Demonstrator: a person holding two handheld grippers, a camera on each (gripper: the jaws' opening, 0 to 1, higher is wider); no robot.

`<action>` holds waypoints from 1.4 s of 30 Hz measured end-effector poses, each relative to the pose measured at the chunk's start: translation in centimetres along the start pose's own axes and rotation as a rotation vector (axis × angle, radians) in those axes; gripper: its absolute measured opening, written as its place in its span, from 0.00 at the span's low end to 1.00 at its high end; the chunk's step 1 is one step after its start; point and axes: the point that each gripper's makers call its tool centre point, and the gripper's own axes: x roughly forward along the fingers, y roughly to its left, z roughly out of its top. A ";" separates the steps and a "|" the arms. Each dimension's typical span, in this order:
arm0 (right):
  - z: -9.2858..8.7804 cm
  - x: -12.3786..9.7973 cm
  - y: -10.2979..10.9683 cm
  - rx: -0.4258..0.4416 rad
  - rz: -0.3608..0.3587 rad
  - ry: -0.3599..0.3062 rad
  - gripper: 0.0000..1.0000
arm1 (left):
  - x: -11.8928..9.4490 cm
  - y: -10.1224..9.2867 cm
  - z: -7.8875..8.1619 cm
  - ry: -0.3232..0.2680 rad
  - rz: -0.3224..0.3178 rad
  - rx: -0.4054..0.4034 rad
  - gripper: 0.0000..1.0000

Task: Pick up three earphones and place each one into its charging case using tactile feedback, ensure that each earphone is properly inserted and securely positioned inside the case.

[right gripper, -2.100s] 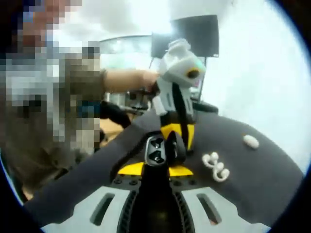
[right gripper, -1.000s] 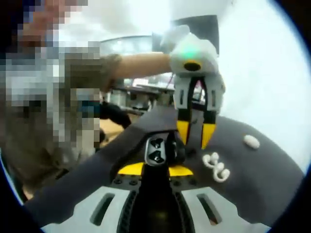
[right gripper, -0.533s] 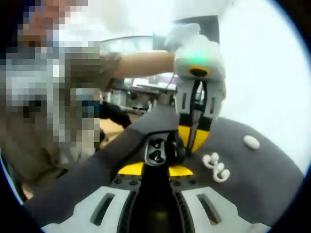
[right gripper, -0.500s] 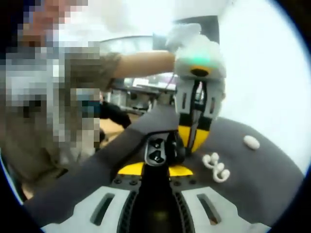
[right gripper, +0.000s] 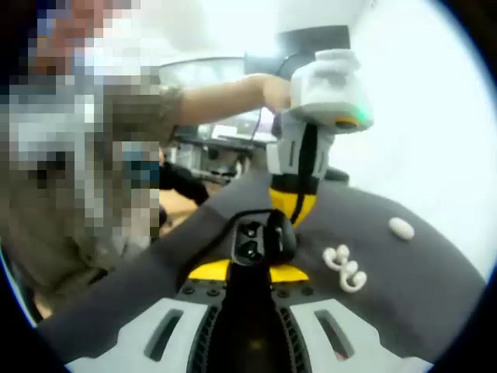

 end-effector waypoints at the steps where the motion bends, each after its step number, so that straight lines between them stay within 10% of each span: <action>1: 0.0 0.0 0.0 0.001 0.000 0.000 0.18 | -0.1 -0.4 0.2 -0.022 -0.012 -0.037 0.02; 5: -0.1 0.0 -0.1 0.000 -0.001 0.000 0.18 | -0.6 -0.6 1.5 -0.119 -0.009 -0.065 0.02; 25: -0.2 0.0 -0.3 -0.006 -0.003 0.000 0.18 | 0.8 -2.6 -2.5 0.028 -0.056 0.017 0.05; 35: -0.2 -0.1 -0.3 -0.006 -0.002 0.000 0.18 | -1.5 -0.8 -0.1 -0.136 -0.001 0.420 0.10; 42: -0.1 -0.1 -0.2 -0.004 -0.002 -0.001 0.18 | -0.4 -1.3 -0.3 -0.202 -0.108 0.570 0.19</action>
